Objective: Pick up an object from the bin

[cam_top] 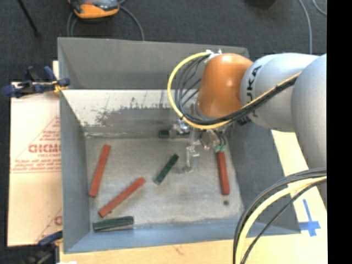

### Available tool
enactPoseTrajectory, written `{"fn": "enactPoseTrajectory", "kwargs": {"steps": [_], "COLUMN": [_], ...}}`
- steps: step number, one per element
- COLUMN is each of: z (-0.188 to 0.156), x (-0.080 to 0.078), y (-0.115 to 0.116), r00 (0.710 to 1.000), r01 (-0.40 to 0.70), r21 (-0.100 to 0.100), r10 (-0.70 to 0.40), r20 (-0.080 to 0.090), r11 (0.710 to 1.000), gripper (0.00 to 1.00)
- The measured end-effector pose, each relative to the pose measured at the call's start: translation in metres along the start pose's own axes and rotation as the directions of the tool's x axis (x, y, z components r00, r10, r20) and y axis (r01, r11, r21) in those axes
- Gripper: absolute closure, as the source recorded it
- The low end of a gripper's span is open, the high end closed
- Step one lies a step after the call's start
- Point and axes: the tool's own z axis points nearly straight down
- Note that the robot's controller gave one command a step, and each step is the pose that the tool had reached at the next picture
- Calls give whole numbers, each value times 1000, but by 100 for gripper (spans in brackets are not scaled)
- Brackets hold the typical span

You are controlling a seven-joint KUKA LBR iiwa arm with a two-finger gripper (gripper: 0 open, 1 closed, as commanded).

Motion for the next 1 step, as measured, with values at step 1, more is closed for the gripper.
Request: {"fn": "enactPoseTrajectory", "kwargs": {"steps": [1], "z": [29], "x": [-10], "y": [9], "r00": [996], "r01": [89], "r21": [2], "r10": [-89], "r20": [6], "r11": [996], "gripper": [0]}}
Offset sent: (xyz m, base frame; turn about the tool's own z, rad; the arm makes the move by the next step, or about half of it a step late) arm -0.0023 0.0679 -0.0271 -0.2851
